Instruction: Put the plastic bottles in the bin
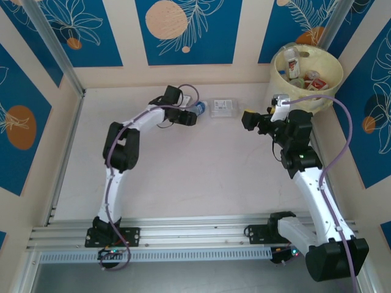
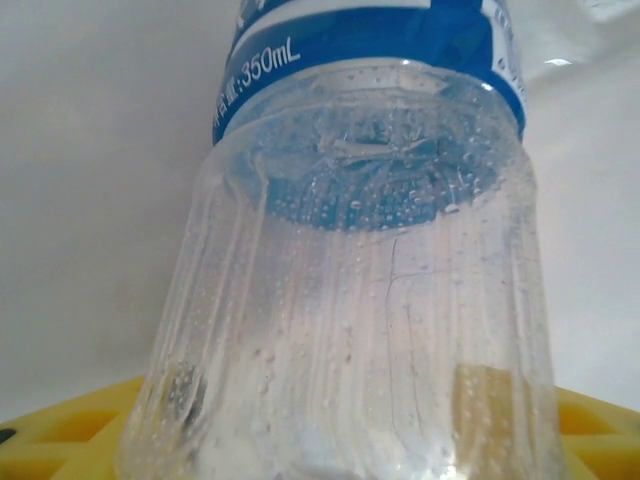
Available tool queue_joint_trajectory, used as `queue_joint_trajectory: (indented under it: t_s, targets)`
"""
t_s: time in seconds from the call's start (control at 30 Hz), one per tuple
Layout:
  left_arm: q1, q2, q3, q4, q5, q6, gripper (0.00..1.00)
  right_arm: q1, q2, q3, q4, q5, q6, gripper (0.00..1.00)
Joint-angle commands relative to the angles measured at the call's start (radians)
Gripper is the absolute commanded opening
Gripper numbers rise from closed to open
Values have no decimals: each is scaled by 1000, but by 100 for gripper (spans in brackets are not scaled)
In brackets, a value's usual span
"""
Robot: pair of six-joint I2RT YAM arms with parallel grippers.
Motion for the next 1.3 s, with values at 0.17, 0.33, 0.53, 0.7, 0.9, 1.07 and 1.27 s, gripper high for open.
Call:
queue_joint_trajectory:
  t_s: [0.17,0.33,0.53,0.7,0.9,1.07,1.27]
  targets:
    - [-19,-374,-408,408,62,-166,53,40,146,-92,187,-33,359,100]
    - [-20,-500,-645,787,264,-422,52,67,323,-83,356,-166,651,100]
    - [-57,-512,-730,976,447,-611,52,100,502,-45,773,-377,885,99]
    - [-101,-524,-750,992,494,-615,52,153,575,54,720,-375,848,100]
    - [-132,-504,-739,1057,549,-658,52,161,632,131,688,-415,845,100]
    - [-139,-490,-725,1092,585,-678,54,152,636,131,676,-438,836,96]
    - [-139,-491,-717,1021,539,-668,71,138,583,137,580,-438,759,69]
